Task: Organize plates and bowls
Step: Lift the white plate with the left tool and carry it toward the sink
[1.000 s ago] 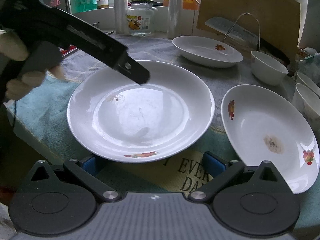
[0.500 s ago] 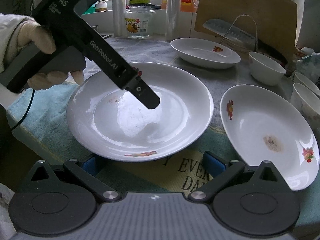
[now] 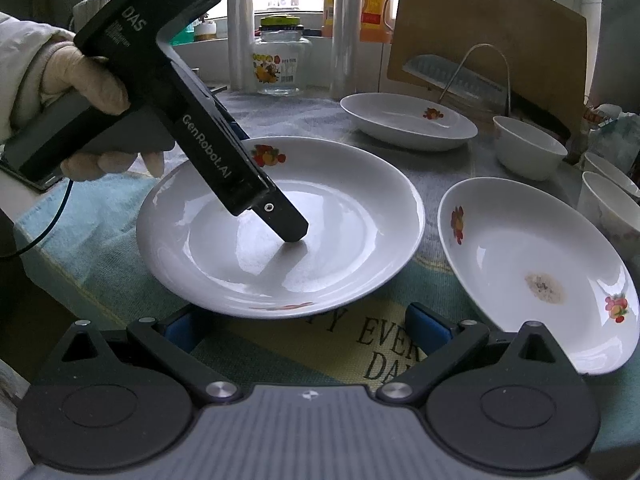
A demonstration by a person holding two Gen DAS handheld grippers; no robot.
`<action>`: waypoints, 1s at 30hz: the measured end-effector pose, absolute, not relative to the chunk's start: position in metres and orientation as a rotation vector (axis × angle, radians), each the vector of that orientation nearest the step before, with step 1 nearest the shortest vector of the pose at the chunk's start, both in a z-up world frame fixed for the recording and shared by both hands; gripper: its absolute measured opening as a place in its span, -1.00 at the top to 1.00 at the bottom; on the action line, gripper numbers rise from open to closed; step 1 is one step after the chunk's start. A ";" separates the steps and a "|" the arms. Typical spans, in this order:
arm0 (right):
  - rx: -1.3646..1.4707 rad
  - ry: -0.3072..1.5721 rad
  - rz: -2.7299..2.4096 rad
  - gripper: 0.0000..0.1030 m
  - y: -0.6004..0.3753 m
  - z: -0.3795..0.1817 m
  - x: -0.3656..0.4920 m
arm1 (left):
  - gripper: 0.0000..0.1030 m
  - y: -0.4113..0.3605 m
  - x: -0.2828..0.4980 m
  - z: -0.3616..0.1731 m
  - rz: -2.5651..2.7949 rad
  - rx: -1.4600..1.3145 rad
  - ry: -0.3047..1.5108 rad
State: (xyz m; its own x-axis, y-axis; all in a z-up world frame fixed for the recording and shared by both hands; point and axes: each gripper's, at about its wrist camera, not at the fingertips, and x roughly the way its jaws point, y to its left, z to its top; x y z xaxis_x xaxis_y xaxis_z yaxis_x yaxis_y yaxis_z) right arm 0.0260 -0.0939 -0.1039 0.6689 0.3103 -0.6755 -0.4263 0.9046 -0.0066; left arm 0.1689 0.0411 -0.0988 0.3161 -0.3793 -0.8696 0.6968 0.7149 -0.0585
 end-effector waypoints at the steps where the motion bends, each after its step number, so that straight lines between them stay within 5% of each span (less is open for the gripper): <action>1: -0.171 0.724 0.420 -1.00 -0.094 -0.104 0.025 | -0.99 0.041 0.169 -0.098 -0.728 0.360 1.030; 30: -0.209 0.708 0.515 -1.00 -0.085 -0.103 0.035 | -0.81 0.049 0.205 -0.092 -0.926 0.305 1.170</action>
